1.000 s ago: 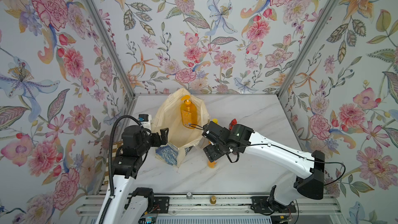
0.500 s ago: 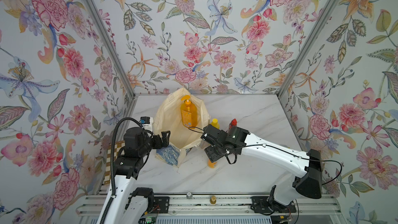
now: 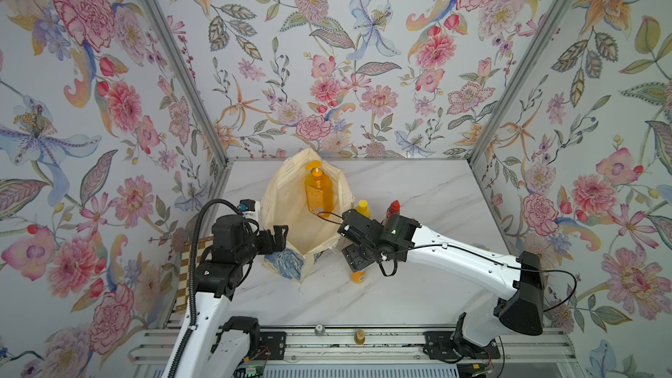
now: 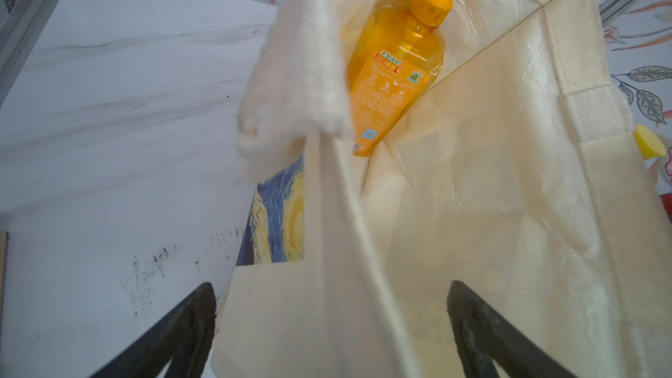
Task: Pack dish soap into the shopping bag
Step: Pick up the bottle of dish soap at the center of the board.
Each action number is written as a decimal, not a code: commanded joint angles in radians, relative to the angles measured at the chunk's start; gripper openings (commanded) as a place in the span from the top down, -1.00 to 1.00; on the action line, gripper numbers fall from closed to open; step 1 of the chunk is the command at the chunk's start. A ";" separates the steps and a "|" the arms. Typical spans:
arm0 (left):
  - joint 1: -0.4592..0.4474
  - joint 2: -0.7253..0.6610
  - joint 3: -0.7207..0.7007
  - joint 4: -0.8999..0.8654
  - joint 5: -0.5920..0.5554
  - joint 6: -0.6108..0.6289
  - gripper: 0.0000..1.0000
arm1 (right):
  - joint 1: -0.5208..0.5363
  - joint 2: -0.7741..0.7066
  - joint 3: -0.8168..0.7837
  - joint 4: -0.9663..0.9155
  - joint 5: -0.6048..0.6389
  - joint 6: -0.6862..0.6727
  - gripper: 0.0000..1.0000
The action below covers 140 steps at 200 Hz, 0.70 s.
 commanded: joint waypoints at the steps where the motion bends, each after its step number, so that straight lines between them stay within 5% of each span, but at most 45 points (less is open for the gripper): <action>1: -0.004 0.002 0.027 -0.086 -0.027 -0.005 -0.99 | 0.002 -0.010 -0.015 -0.009 0.011 0.009 -0.42; 140: -0.004 0.004 -0.028 -0.055 -0.033 -0.024 -0.99 | 0.081 -0.089 -0.012 0.009 0.092 0.049 -0.78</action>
